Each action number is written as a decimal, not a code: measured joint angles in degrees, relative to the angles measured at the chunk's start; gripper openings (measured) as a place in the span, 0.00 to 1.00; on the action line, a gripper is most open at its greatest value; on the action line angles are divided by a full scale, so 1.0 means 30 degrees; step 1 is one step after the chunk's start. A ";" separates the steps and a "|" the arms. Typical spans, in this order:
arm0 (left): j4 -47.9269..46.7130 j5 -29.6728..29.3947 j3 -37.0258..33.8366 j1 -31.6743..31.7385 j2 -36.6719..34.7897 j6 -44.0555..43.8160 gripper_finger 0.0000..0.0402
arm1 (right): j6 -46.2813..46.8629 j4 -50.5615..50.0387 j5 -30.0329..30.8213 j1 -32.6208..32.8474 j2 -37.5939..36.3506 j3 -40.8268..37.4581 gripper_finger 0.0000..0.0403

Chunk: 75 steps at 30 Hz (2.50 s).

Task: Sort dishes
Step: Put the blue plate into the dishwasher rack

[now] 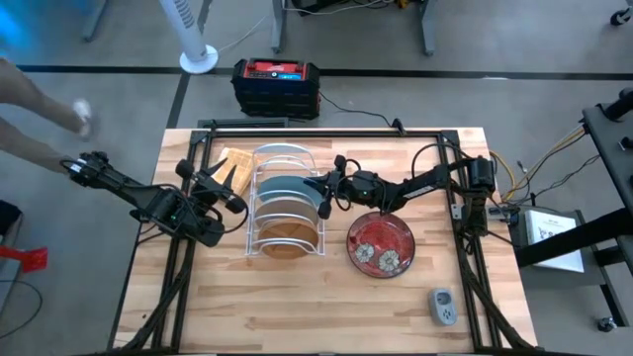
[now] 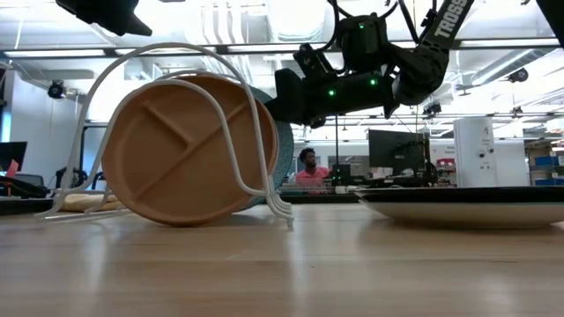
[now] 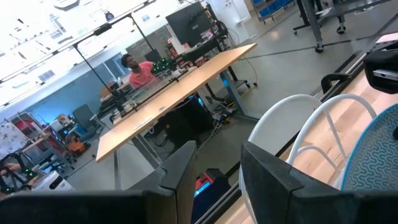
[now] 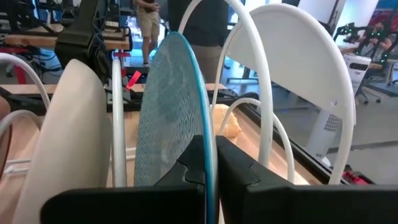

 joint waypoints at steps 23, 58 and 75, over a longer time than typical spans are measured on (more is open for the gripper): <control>-0.0008 0.0435 -0.0007 0.0000 0.0000 -0.0015 0.29 | -0.0118 -0.0052 0.0041 0.0000 -0.0124 0.0000 0.29; -0.0017 0.0678 -0.0015 -0.0007 0.0007 0.0437 0.29 | 0.0969 -0.0884 0.0871 0.0510 -0.0394 -0.0022 0.64; 0.0007 0.1129 -0.0015 -0.0007 0.0007 -0.0007 0.29 | 0.0654 -0.2801 0.3213 0.1239 -0.1282 -0.0029 0.67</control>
